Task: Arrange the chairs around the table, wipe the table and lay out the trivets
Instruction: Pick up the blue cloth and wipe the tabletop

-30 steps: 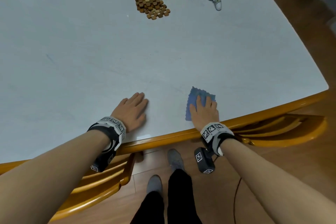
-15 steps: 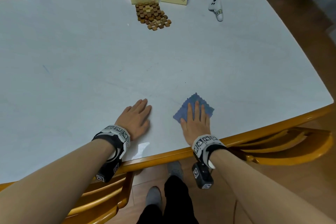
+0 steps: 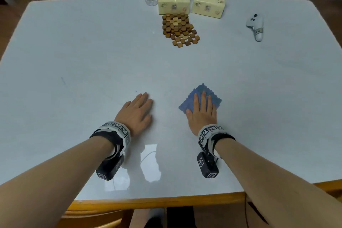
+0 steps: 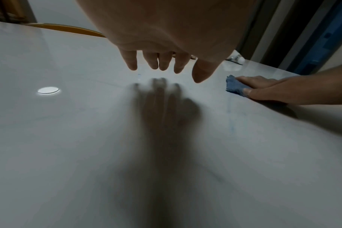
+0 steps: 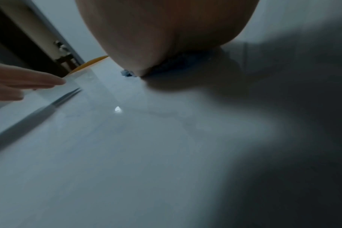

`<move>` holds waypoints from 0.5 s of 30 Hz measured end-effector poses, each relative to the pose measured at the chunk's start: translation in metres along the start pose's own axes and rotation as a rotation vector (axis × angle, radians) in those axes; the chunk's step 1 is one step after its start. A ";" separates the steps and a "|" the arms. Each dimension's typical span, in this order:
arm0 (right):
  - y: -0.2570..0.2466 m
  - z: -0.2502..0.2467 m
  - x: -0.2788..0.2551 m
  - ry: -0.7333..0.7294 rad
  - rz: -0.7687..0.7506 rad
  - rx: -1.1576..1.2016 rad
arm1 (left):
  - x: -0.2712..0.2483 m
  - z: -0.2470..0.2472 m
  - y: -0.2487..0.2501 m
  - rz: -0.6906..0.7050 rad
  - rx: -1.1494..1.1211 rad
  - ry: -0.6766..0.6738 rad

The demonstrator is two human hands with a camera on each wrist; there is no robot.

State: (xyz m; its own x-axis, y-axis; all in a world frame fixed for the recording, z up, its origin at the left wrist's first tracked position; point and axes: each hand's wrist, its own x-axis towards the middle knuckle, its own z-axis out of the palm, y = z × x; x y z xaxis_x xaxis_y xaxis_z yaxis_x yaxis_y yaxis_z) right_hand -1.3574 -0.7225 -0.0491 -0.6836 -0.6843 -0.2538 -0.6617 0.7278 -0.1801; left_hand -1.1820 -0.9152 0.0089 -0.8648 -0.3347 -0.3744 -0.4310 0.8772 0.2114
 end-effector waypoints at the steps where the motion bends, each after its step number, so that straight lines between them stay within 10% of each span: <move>1: 0.002 -0.004 0.010 -0.019 -0.066 -0.018 | 0.003 -0.003 -0.004 -0.020 -0.013 0.002; 8: 0.012 -0.032 0.069 -0.206 -0.421 0.208 | 0.006 -0.016 -0.024 -0.139 -0.089 0.002; 15: -0.011 -0.033 0.067 -0.051 -0.172 0.182 | 0.006 -0.019 -0.029 -0.171 -0.122 0.009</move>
State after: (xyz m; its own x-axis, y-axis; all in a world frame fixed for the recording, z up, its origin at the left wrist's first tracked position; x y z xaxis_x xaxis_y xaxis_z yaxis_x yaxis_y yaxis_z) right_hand -1.4062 -0.7785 -0.0327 -0.5468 -0.7987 -0.2513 -0.6973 0.6005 -0.3914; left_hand -1.1797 -0.9491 0.0180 -0.7784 -0.4786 -0.4062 -0.5993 0.7593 0.2536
